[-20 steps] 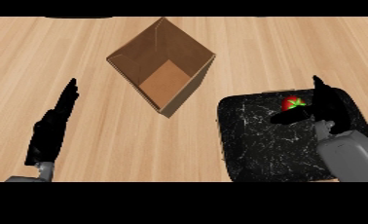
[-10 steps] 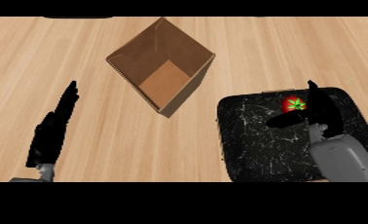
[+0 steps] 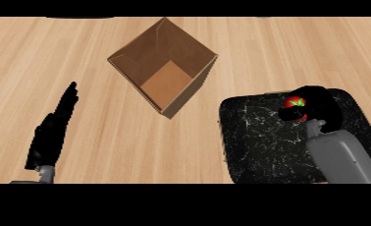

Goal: Pick the tomato from the tray and place it in the cardboard box

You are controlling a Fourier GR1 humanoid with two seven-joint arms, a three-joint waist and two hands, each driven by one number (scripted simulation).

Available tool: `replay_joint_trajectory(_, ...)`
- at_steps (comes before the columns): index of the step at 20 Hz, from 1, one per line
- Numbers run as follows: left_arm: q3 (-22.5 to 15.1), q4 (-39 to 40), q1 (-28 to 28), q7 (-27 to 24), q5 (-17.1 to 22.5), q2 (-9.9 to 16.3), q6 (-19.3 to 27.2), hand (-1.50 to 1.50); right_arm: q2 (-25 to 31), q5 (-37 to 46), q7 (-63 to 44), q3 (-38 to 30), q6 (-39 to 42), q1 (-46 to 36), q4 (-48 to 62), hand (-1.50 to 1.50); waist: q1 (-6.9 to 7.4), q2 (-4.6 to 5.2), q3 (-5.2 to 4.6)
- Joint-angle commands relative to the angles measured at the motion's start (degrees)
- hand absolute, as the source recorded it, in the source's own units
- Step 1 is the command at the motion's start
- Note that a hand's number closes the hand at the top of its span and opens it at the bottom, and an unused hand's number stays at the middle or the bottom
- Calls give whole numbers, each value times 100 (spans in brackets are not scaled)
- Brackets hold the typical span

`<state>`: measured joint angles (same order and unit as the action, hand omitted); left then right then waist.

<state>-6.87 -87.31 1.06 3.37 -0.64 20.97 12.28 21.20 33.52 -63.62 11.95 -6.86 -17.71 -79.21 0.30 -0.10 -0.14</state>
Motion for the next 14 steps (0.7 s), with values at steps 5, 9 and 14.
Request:
replay_joint_trajectory(5,211,-8,60,4,-21,-5,-228,0,-43,1204,-501,169,-145,342,-188,150,-33,3,11)
replay_joint_trajectory(9,-64,-160,-87,162,-172,-184,-45,0,709,705,2038,926,928,-118,-286,150,98,25,17)
replay_joint_trajectory(14,-41,-216,-136,263,-162,-230,-24,0,1229,674,3855,1352,1215,-442,-407,150,97,23,20)
